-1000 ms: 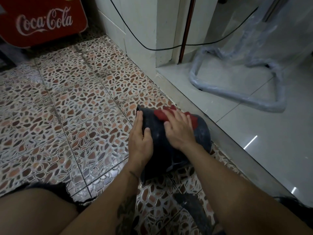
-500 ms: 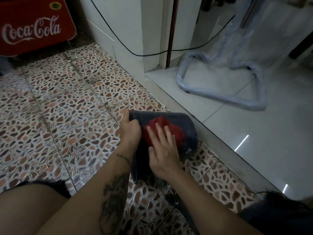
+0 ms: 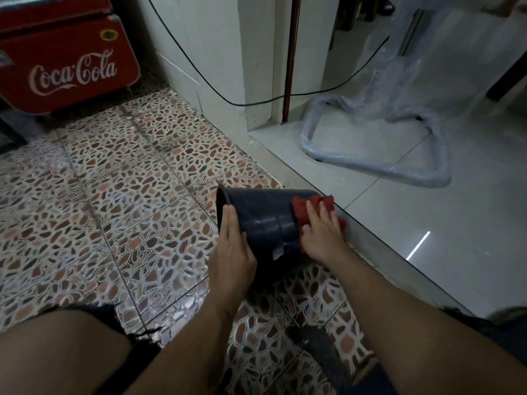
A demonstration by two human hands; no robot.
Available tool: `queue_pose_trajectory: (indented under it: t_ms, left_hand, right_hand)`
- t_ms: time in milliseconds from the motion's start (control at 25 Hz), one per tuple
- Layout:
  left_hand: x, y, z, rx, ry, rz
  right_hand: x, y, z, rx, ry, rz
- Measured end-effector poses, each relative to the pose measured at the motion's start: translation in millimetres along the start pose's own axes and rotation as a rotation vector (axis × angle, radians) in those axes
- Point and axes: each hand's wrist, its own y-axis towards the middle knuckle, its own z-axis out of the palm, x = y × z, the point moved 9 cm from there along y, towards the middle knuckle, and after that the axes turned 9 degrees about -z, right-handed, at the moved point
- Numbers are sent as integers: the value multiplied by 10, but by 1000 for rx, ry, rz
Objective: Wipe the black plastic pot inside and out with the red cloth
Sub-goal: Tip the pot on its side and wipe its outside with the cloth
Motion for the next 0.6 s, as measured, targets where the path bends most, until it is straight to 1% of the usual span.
queue_pose_trajectory:
  t_ms: [40,120,200,280,320,400,520,600]
  left_hand:
    - [-26,63,-25,-1,-32,-27]
    - [11,240,-150,-47,-102,-132]
    - [120,421,-232,-38,-89,-267]
    - [202,472,-247,-17,-55,-317]
    - [214,454,-244,-23,-72,-310]
    - [232,372,-241,-49,-118,-283]
    - [316,304,-198,-64,-175,-273]
    - [309,310,-173,-59,-201,-266]
  right_hand:
    - [157,-35,21,5,22,-50]
    - [610,-185,129,-2,38,-245]
    - [989,-440,296,-18,37,-440]
    - [1086,-634,454,-7,8,-531]
    - [1010,-650,483,-17,-15,-521]
    - [704,-575,454,-60,-33,-417]
    - [90,-381,345,-112,-65,-168]
    - [-170,-207,275,-81,-61,3]
